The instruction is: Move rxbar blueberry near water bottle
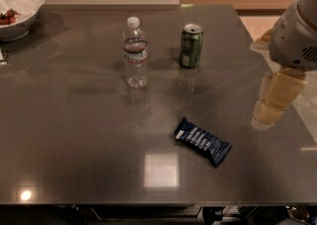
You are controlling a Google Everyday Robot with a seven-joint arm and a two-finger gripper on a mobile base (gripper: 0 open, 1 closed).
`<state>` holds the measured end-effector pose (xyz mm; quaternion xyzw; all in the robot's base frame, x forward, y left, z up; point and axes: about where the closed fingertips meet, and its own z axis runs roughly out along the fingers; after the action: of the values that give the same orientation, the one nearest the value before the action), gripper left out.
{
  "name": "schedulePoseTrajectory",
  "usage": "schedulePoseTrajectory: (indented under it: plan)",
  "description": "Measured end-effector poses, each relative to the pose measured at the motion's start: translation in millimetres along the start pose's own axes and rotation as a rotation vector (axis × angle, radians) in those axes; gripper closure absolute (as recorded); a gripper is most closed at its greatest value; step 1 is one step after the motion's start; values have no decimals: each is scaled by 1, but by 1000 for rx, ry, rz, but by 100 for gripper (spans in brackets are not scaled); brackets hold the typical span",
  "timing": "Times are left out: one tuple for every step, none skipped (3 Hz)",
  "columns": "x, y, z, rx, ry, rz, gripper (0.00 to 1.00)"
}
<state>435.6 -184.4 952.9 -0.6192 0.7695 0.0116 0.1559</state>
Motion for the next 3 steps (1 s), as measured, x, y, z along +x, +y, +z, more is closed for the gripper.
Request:
schedulePoseTrajectory:
  plan:
    - [-10, 11, 23, -44, -12, -15, 0]
    - [-14, 27, 42, -48, -15, -38, 0]
    - [-17, 41, 68, -41, 0, -62, 0]
